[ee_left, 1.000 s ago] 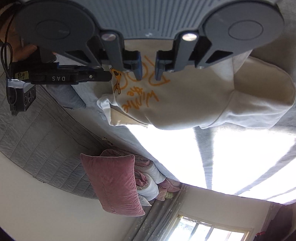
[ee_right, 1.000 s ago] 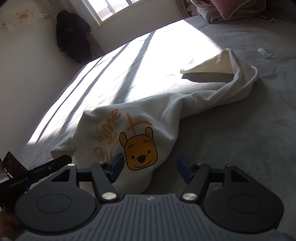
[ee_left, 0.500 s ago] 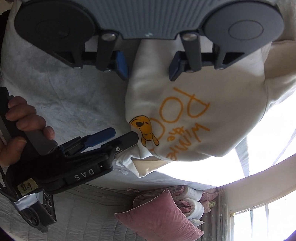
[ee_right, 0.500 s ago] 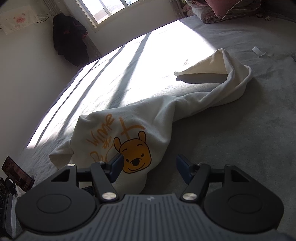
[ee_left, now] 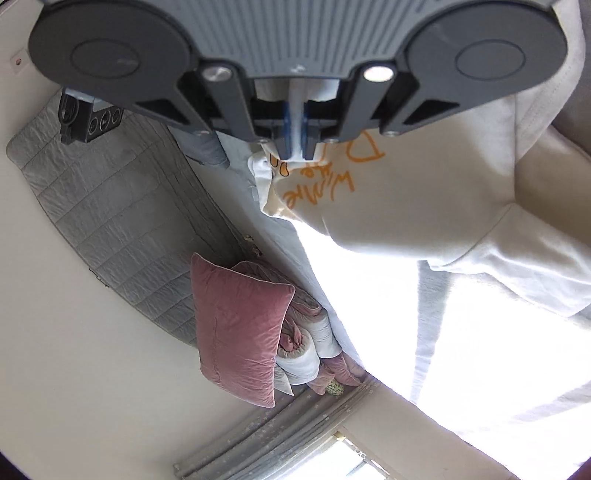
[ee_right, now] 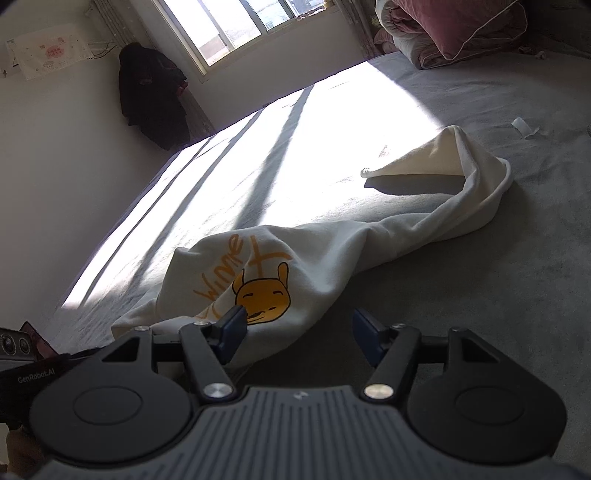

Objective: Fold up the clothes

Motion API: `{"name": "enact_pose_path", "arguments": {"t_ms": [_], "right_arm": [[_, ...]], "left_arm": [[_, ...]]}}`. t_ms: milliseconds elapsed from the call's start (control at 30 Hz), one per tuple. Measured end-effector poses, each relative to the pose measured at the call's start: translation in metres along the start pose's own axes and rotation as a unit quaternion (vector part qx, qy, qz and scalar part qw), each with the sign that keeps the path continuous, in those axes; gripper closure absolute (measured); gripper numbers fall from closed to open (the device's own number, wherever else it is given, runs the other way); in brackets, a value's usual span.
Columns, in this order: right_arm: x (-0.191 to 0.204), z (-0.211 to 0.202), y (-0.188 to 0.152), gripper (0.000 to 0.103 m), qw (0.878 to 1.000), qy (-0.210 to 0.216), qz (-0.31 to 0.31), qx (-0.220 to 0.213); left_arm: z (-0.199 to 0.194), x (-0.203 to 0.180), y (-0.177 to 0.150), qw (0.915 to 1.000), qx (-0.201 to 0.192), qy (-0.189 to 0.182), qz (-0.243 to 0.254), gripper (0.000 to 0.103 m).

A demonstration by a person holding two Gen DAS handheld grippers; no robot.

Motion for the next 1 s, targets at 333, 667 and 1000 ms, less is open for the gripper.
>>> {"name": "enact_pose_path", "arguments": {"t_ms": [333, 667, 1000], "right_arm": [[0.019, 0.029, -0.014, 0.036, 0.999, 0.007, -0.014, 0.029], [0.014, 0.029, -0.024, 0.036, 0.998, 0.014, 0.028, 0.06], [0.002, 0.027, -0.05, 0.05, 0.984, 0.04, 0.124, 0.123]], "left_arm": [[-0.031, 0.045, 0.021, 0.9903, -0.073, 0.018, -0.117, 0.101], [-0.026, 0.007, -0.015, 0.997, 0.012, 0.058, 0.049, 0.045], [-0.025, -0.009, -0.033, 0.981, 0.046, 0.075, 0.173, 0.021]]}}
Point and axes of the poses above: each gripper's, at about its wrist camera, not at the fingertips, and z roughly the way its jaws point, x to its left, y to its top, the point moved 10 cm from there along z, roughly the way its jaws point, and after that the axes turned 1 degree about -z, right-handed, at the moved point
